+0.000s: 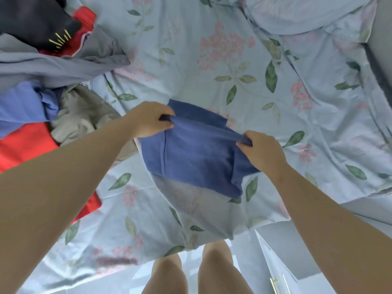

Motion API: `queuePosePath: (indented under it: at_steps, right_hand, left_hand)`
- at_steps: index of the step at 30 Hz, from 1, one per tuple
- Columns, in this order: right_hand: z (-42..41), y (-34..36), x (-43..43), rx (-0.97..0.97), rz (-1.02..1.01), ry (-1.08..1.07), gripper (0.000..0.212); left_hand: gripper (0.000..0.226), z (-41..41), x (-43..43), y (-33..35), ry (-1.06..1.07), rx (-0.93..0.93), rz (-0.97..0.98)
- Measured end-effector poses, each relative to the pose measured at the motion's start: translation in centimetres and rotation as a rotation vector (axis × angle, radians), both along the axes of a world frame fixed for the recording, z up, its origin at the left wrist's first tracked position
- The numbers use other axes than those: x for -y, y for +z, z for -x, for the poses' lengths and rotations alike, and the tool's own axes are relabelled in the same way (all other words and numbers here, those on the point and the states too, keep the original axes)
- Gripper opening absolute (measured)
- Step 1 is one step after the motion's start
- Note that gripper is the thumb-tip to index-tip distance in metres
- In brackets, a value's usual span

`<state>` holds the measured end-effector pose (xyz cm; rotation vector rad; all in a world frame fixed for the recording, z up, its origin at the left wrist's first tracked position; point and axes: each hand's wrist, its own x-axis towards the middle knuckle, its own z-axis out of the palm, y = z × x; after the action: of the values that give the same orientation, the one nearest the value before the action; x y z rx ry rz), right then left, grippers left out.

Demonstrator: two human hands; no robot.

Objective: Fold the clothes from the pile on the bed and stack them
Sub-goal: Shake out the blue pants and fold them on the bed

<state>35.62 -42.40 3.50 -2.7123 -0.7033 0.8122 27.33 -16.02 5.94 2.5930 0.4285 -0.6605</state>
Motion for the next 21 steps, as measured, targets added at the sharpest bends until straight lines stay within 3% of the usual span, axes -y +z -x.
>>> queuePosePath:
  at_steps: [2,4,6,11,15,18,21]
  right_hand:
    - [-1.7,-0.2,-1.4,0.175,-0.081,-0.100,0.017]
    - [-2.7,-0.9,-2.5,0.173,-0.106,-0.233,0.040]
    - [-2.8,-1.8,-3.2,0.028,-0.080,-0.380,0.064]
    - [0.2,-6.2,-2.7,-0.360,-0.151,-0.746,0.085]
    - [1.4,-7.6,-3.3,-0.484,-0.255,-0.968,0.087]
    - [1.7,-8.5,-4.3,-0.505,-0.350,-0.944,0.083]
    - [1.7,-9.2,-5.1,-0.500,-0.400,-0.913,0.077]
  left_hand:
    - [0.030,-1.9,-0.7,-0.5,0.079,0.209,-0.064]
    - [0.044,-2.9,-0.7,-1.6,0.144,0.317,-0.166]
    - [0.071,-2.7,-0.1,-3.3,0.258,0.206,-0.188]
    - [0.107,0.4,2.1,-8.6,0.645,-0.110,0.058]
    - [0.114,1.4,3.5,-10.6,0.924,-0.174,0.190]
    - [0.112,1.3,3.6,-11.2,0.955,-0.192,0.149]
    - [0.110,1.1,3.5,-11.8,1.041,-0.167,0.308]
